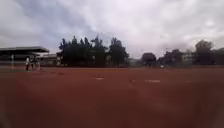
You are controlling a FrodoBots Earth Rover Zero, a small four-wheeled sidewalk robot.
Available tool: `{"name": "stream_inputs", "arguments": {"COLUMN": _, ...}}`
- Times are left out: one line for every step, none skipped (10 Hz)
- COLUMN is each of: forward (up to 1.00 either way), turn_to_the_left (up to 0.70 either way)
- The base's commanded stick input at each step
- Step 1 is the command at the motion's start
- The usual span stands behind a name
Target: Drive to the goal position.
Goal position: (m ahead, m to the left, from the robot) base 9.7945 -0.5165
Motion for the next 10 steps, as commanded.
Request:
{"name": "stream_inputs", "arguments": {"forward": 0.70, "turn_to_the_left": 0.00}}
{"name": "stream_inputs", "arguments": {"forward": 0.70, "turn_to_the_left": 0.00}}
{"name": "stream_inputs", "arguments": {"forward": 0.70, "turn_to_the_left": 0.00}}
{"name": "stream_inputs", "arguments": {"forward": 0.70, "turn_to_the_left": 0.00}}
{"name": "stream_inputs", "arguments": {"forward": 0.70, "turn_to_the_left": 0.00}}
{"name": "stream_inputs", "arguments": {"forward": 0.70, "turn_to_the_left": 0.00}}
{"name": "stream_inputs", "arguments": {"forward": 0.70, "turn_to_the_left": 0.00}}
{"name": "stream_inputs", "arguments": {"forward": 0.70, "turn_to_the_left": 0.00}}
{"name": "stream_inputs", "arguments": {"forward": 0.70, "turn_to_the_left": 0.00}}
{"name": "stream_inputs", "arguments": {"forward": 0.70, "turn_to_the_left": 0.00}}
